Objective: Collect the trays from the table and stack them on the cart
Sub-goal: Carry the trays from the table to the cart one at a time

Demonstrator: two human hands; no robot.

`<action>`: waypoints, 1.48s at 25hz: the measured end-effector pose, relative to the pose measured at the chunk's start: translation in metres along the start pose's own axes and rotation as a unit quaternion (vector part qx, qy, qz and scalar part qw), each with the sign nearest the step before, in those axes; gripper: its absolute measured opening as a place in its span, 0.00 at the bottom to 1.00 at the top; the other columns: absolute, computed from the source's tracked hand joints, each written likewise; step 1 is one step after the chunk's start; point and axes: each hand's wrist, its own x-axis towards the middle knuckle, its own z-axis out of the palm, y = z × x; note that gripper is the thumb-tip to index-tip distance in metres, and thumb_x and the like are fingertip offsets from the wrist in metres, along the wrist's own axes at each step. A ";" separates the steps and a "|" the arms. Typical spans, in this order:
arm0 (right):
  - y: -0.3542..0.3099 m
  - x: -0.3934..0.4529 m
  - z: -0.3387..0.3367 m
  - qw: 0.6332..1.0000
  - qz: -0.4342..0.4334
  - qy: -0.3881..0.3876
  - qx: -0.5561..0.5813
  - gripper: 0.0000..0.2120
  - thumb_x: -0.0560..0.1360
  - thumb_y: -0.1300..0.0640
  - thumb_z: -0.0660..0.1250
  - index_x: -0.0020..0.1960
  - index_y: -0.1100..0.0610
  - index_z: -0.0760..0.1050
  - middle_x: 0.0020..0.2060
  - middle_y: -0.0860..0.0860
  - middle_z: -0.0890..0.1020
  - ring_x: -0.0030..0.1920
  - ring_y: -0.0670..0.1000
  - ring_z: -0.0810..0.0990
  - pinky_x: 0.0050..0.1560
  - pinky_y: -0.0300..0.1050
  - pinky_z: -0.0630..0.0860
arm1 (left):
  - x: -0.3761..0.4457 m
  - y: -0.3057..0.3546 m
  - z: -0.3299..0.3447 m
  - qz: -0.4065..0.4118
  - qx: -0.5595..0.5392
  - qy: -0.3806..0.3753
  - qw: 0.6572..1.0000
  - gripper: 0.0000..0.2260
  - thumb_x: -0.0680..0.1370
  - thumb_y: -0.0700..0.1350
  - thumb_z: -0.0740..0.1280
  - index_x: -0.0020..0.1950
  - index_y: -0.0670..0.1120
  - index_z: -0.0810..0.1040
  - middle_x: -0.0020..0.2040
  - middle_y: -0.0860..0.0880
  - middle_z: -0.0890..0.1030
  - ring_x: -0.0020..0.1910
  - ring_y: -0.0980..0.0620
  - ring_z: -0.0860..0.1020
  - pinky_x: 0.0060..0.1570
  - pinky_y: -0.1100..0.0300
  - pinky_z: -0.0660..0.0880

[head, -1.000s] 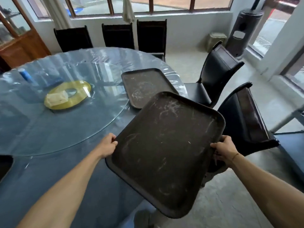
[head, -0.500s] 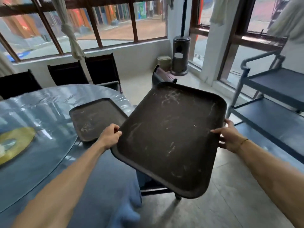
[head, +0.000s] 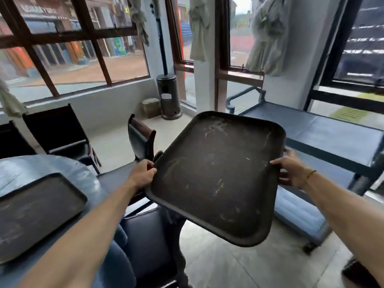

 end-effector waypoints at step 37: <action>-0.118 0.448 -0.177 0.982 0.056 0.171 0.059 0.31 0.76 0.70 0.59 0.71 0.44 0.60 0.47 0.58 0.76 0.41 0.56 0.75 0.35 0.50 0.75 | 0.473 0.269 0.334 0.089 -0.005 -0.155 0.984 0.05 0.72 0.36 0.63 0.46 0.41 0.75 0.44 0.45 0.78 0.45 0.45 0.75 0.42 0.53 0.70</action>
